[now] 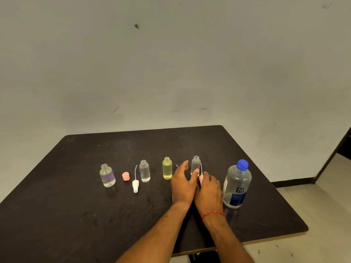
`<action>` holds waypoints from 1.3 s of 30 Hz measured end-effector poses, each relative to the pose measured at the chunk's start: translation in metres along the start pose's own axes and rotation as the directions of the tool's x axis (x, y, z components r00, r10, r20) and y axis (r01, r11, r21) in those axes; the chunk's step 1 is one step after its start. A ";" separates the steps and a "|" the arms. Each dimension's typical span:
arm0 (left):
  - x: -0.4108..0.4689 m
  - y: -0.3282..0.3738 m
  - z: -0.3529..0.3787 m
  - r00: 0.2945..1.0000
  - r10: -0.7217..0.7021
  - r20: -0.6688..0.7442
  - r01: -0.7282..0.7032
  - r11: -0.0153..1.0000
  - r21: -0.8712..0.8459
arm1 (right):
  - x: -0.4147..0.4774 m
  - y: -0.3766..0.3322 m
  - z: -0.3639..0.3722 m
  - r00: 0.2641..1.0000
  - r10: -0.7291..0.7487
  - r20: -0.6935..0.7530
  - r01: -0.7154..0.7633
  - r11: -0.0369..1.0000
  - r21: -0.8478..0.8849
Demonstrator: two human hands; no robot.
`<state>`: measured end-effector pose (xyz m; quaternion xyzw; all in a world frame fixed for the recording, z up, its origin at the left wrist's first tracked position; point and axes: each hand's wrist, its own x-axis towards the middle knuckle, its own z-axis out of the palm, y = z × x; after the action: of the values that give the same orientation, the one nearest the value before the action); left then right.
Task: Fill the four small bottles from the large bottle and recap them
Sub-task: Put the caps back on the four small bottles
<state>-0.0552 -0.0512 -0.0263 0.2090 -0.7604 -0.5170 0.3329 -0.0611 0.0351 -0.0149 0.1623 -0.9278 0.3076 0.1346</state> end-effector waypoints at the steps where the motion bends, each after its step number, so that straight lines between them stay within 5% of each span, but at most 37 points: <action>1: 0.003 0.000 0.001 1.000 0.004 0.006 -0.004 1.000 0.008 | 0.002 0.000 0.001 1.000 0.002 -0.002 -0.002 1.000 -0.021; 20: 0.016 0.002 0.007 0.993 0.114 0.039 -0.113 0.993 -0.027 | 0.017 -0.018 -0.021 0.996 0.078 0.030 -0.076 0.995 -0.063; 31: 0.002 0.004 -0.003 0.974 0.219 -0.063 -0.223 0.972 -0.069 | 0.023 -0.040 -0.096 0.940 -0.116 -0.322 0.162 0.979 0.120; 39: -0.013 0.005 -0.012 0.952 0.297 -0.078 -0.300 0.954 -0.026 | 0.032 -0.029 -0.125 0.942 -0.178 -0.284 0.245 0.944 0.222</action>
<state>-0.0374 -0.0490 -0.0223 0.1044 -0.7607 -0.4668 0.4387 -0.0602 0.0831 0.1078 0.2358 -0.8321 0.4260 0.2657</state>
